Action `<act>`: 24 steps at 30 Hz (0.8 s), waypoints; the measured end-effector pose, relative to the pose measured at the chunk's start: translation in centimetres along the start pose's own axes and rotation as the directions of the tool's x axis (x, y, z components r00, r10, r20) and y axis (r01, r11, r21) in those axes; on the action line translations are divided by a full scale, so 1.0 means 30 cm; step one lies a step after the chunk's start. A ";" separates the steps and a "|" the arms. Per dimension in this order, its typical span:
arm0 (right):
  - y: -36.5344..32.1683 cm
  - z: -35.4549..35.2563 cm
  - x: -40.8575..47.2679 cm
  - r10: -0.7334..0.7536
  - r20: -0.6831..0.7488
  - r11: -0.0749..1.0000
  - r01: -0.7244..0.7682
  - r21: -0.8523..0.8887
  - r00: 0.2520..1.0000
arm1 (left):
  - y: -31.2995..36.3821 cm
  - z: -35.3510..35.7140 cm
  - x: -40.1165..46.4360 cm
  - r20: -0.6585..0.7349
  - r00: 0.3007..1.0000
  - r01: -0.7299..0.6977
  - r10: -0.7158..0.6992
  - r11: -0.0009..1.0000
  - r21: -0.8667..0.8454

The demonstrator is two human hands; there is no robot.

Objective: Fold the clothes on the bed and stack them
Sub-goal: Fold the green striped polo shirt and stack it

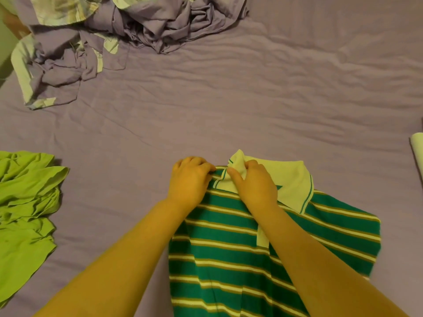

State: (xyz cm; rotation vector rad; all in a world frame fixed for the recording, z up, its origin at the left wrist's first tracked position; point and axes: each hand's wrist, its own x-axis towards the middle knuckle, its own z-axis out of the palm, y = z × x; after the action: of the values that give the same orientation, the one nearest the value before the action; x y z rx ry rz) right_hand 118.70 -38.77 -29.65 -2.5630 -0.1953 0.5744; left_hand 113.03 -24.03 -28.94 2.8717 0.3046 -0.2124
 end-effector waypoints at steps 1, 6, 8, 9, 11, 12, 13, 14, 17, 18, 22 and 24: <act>0.002 0.006 0.006 -0.002 0.015 1.000 0.001 0.022 1.000 | -0.018 0.006 0.007 0.042 0.999 -0.010 0.009 1.000 0.027; 0.083 -0.044 0.004 -0.036 0.137 0.898 -0.028 0.440 0.990 | -0.046 0.006 0.036 0.036 0.998 0.053 -0.054 0.998 0.033; 0.094 -0.053 -0.001 -0.047 0.149 0.877 -0.030 0.480 0.988 | 0.011 0.002 0.060 -0.067 0.996 0.050 -0.054 0.996 -0.071; 0.097 -0.049 0.001 -0.048 0.147 0.874 -0.030 0.484 0.988 | 0.045 -0.001 0.075 -0.073 0.995 0.064 -0.074 0.989 -0.130; 0.099 -0.043 0.008 -0.042 0.132 0.867 -0.029 0.497 0.990 | 0.100 0.007 0.105 0.004 0.994 0.104 -0.105 0.978 -0.178; 0.099 -0.040 0.010 -0.043 0.127 0.862 -0.028 0.506 0.991 | 0.120 0.015 0.118 0.037 0.994 0.110 -0.106 0.979 -0.172; 0.099 -0.040 0.009 -0.045 0.132 0.856 -0.030 0.516 0.990 | 0.132 0.020 0.128 0.039 0.994 0.108 -0.102 0.979 -0.176; 0.100 -0.040 0.008 -0.051 0.147 0.852 -0.034 0.522 0.988 | 0.136 0.024 0.138 0.026 0.995 0.104 -0.101 0.975 -0.194; 0.104 -0.037 -0.010 -0.103 0.176 0.883 0.008 0.469 0.979 | 0.121 0.021 0.158 0.004 0.991 0.129 -0.131 0.967 -0.218; 0.111 -0.034 -0.016 -0.100 0.148 0.905 0.028 0.424 0.984 | 0.109 0.020 0.166 0.019 0.989 0.146 -0.145 0.969 -0.197; 0.129 -0.029 -0.027 -0.026 -0.003 0.968 0.026 0.251 1.000 | 0.080 0.031 0.172 0.041 0.990 0.140 -0.137 0.988 -0.064; 0.128 -0.032 -0.037 -0.114 -0.048 0.986 0.118 0.114 0.992 | 0.081 0.043 0.162 -0.025 0.988 0.152 -0.155 0.982 -0.109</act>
State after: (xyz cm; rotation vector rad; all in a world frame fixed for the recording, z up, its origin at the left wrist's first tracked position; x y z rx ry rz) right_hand 118.23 -42.77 -30.44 -2.4298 -0.2864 0.4750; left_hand 118.13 -25.76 -30.44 2.7498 0.5284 -0.1704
